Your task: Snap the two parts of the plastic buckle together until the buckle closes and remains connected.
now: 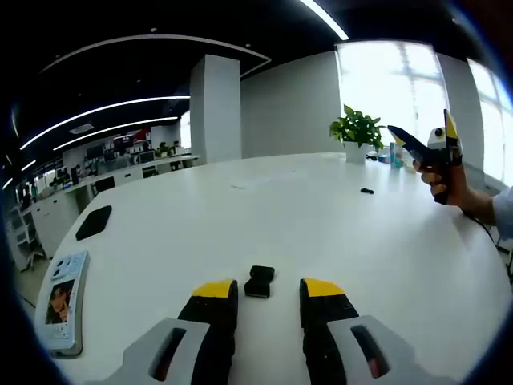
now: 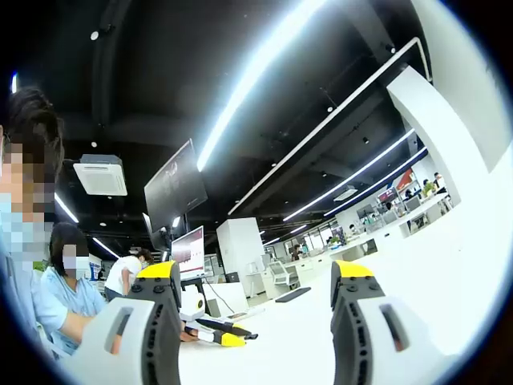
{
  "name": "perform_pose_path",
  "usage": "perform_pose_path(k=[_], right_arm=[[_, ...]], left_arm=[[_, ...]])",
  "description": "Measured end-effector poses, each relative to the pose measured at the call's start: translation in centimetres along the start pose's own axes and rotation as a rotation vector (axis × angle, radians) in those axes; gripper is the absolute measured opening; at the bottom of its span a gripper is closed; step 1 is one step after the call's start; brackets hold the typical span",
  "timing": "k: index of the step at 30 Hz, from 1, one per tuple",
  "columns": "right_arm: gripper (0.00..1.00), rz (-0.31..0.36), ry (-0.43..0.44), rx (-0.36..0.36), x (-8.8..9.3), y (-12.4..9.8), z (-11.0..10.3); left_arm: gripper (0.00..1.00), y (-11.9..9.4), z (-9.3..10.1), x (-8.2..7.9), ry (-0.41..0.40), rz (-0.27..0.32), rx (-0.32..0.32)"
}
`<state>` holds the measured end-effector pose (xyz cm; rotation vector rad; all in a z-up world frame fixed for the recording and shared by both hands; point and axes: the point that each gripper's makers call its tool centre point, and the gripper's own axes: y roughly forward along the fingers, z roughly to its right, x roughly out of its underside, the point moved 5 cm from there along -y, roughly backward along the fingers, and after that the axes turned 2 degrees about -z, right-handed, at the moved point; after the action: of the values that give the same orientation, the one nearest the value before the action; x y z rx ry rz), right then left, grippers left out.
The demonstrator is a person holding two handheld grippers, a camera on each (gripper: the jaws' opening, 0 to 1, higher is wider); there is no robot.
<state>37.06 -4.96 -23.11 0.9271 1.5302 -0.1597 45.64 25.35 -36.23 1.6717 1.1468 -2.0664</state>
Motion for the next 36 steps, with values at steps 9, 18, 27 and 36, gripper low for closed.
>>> perform_pose_path(k=[9,18,27,36], right_arm=[[0.77,-0.011,0.004,-0.003,0.2,0.2,0.2],[0.76,-0.016,0.003,0.004,0.5,0.0,0.1],[0.76,-0.021,-0.002,-0.004,0.8,-0.1,-0.4],[0.75,-0.037,-0.010,0.007,0.9,0.0,0.3]], left_arm=[[0.20,0.1,-0.4,0.0,-0.007,-0.002,-0.001],[0.13,0.1,-0.5,0.0,-0.001,-0.003,-0.008],[0.12,0.0,-0.3,0.1,-0.010,-0.003,-0.014],[0.12,-0.2,0.5,0.0,0.039,-0.012,0.041]])
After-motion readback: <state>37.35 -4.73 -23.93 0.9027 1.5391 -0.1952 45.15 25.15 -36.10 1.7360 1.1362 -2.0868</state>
